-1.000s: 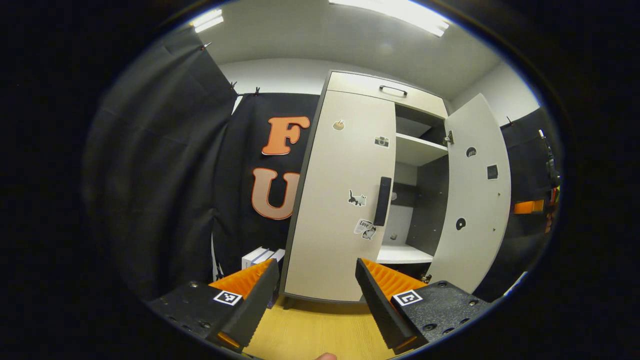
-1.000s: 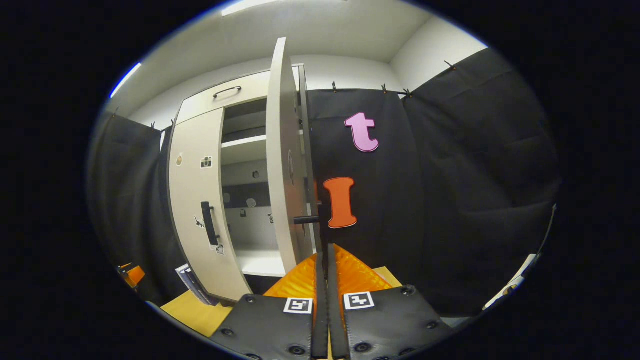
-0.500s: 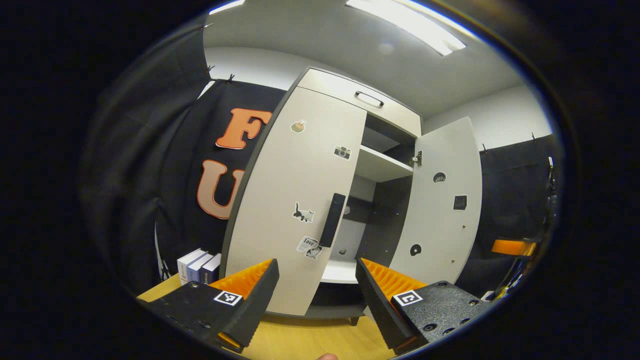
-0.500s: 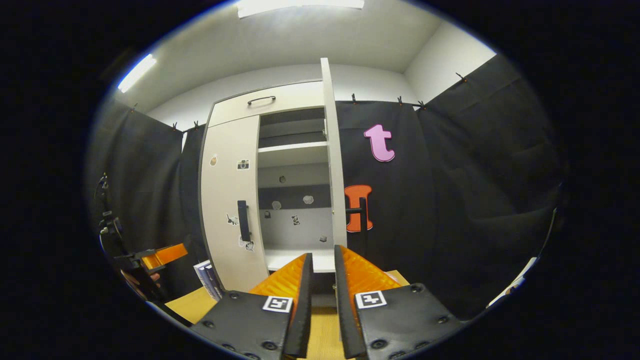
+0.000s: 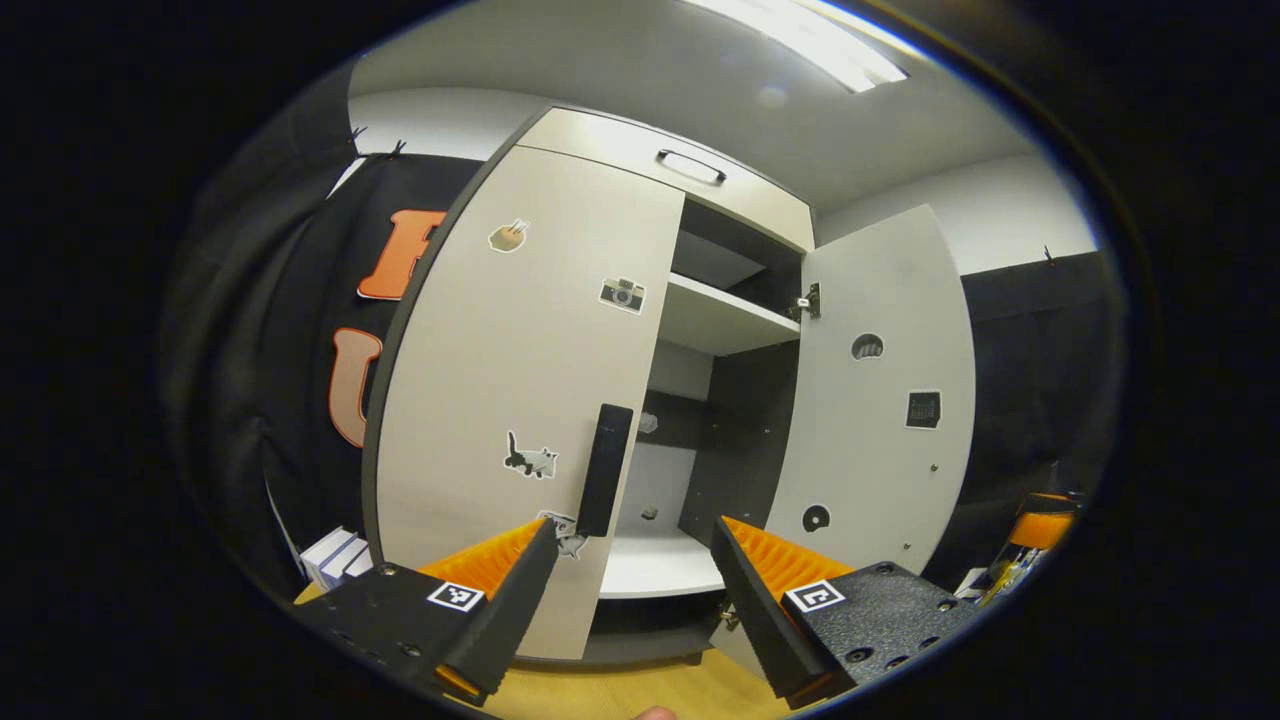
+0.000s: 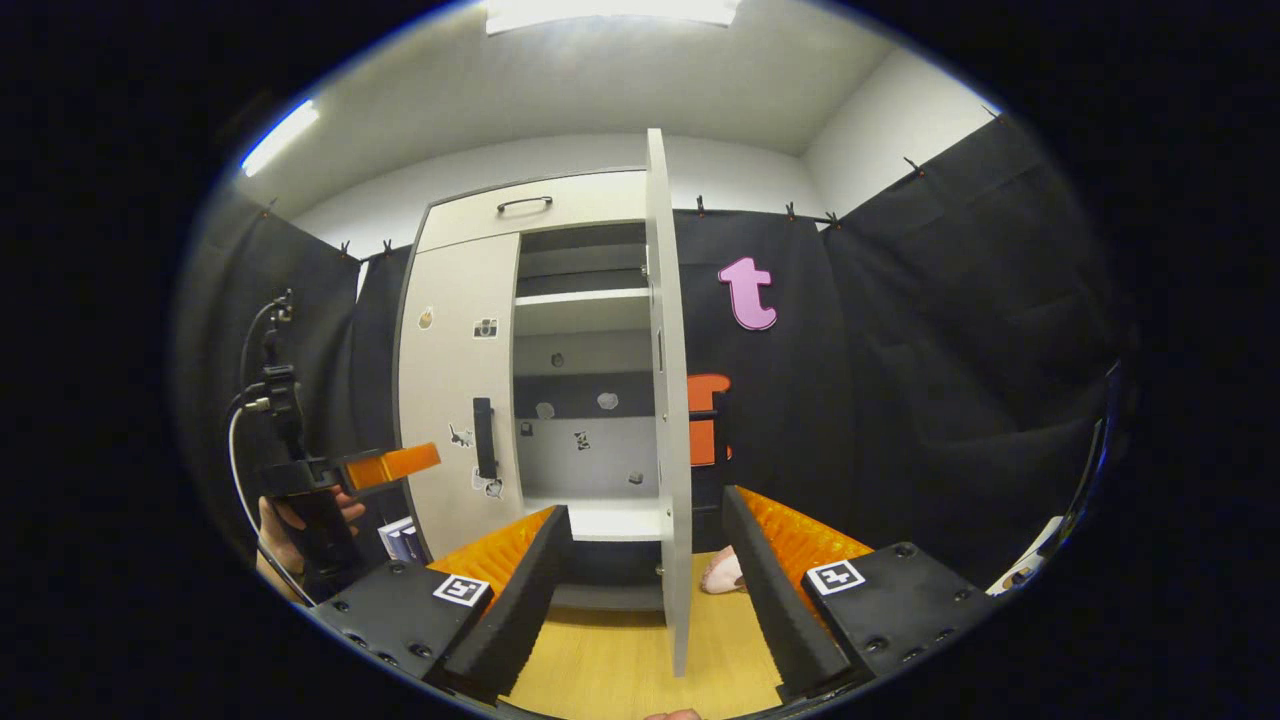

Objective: Open the right door of the double-door shoe cabinet with the right hand, and open the left door with the left hand.

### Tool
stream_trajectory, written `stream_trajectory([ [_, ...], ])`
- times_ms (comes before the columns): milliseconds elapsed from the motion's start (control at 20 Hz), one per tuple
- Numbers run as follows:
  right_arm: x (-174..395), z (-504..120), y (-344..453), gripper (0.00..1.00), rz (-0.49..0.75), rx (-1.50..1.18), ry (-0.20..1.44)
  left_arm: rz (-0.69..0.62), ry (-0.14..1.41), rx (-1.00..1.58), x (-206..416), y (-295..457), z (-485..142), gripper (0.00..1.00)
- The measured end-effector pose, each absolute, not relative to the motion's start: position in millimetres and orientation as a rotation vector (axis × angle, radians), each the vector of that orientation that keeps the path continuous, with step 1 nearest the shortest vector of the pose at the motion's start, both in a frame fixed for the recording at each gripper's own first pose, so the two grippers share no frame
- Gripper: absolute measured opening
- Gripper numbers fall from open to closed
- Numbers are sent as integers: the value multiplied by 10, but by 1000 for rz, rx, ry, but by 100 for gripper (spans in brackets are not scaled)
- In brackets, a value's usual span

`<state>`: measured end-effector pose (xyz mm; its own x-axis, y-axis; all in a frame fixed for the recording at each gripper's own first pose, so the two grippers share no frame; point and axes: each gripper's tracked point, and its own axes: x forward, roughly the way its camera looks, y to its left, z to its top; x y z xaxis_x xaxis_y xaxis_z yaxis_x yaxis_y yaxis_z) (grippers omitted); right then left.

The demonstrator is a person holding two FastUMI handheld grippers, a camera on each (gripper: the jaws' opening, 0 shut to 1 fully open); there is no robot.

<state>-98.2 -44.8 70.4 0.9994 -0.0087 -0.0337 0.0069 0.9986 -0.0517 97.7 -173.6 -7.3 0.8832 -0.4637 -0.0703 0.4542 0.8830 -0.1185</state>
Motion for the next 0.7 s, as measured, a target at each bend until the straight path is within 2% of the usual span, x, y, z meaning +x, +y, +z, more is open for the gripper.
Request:
stream_trajectory([
  [50, -977, 698, -465, 100, -7, -47, 36, -480, 100, -102, 1100, -1794, -74, 94],
  [100, -976, 686, -487, 94, -9, -48, 41, -464, 104, -97, 1244, -1811, -87, 94],
  [200, -970, 664, -515, 94, -16, -47, 47, -414, 107, -53, 1561, -1795, -137, 95],
  [250, -962, 641, -499, 100, -11, -42, 51, -393, 109, -25, 1676, -1794, -172, 95],
  [300, -967, 601, -485, 94, -4, -37, 59, -385, 104, -5, 1777, -1811, -186, 94],
  [350, -962, 567, -490, 100, -2, -34, 69, -384, 89, 10, 1865, -1849, -177, 94],
  [400, -966, 529, -507, 100, -4, -32, 80, -383, 73, 22, 1939, -1878, -158, 91],
  [450, -965, 502, -515, 100, -7, -31, 90, -389, 58, 31, 1992, -1923, -135, 94],
  [600, -974, 436, -516, 100, -4, -9, 109, -416, 3, 62, 2089, -2061, -50, 94],
  [650, -977, 412, -523, 94, -4, -2, 116, -413, 1, 76, 2127, -2089, -58, 94],
  [700, -982, 385, -535, 100, -6, 3, 124, -403, 5, 86, 2171, -2088, -78, 98],
])
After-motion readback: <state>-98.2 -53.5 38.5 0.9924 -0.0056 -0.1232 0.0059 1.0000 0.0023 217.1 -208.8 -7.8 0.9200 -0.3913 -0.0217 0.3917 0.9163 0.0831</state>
